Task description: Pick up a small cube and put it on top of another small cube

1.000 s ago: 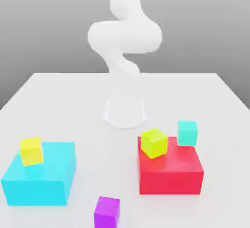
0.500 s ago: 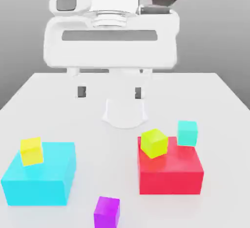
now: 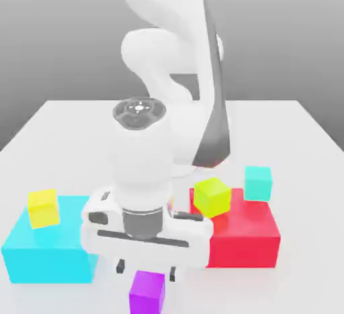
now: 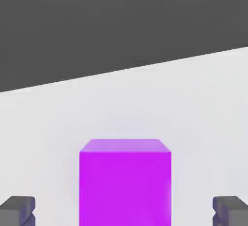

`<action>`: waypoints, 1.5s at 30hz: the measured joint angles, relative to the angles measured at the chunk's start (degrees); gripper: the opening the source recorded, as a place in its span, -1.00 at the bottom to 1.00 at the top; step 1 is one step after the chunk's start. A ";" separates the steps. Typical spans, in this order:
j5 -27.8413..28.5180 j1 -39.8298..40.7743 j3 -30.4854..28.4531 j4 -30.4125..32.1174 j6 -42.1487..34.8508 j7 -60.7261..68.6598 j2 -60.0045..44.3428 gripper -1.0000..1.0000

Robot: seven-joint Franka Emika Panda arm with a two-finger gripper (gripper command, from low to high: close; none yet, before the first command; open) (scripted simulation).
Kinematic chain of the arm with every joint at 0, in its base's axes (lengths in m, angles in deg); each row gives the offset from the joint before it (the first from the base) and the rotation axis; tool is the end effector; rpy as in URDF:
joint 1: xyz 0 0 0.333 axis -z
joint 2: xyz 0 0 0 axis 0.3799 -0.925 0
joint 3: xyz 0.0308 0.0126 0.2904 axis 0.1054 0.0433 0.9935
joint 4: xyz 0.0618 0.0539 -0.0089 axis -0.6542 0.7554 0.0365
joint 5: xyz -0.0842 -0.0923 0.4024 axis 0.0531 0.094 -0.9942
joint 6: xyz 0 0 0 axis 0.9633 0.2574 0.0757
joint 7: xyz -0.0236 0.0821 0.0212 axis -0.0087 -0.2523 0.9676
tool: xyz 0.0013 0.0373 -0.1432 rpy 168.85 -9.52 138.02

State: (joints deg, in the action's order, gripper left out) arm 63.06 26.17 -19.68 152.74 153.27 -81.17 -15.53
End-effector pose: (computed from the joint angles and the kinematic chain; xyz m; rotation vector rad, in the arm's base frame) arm 0.4737 -0.0423 0.0548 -2.7792 1.4643 -0.0014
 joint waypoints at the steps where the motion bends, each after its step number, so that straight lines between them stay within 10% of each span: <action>1: -0.07 0.06 0.07 -0.28 1.24 0.05 -1.54 -1.00; 9: 0.13 0.12 0.11 -0.04 0.24 -0.12 -0.30 -1.00; 35: -1.16 -14.61 4.13 24.09 -28.91 33.29 52.92 -1.00; 41: -1.61 -15.75 4.68 28.32 -19.43 35.86 47.66 -1.00; 42: -1.61 -15.71 4.78 28.90 -17.02 35.86 45.82 1.00; 45: -1.61 -15.71 4.78 28.90 -17.02 35.86 45.82 1.00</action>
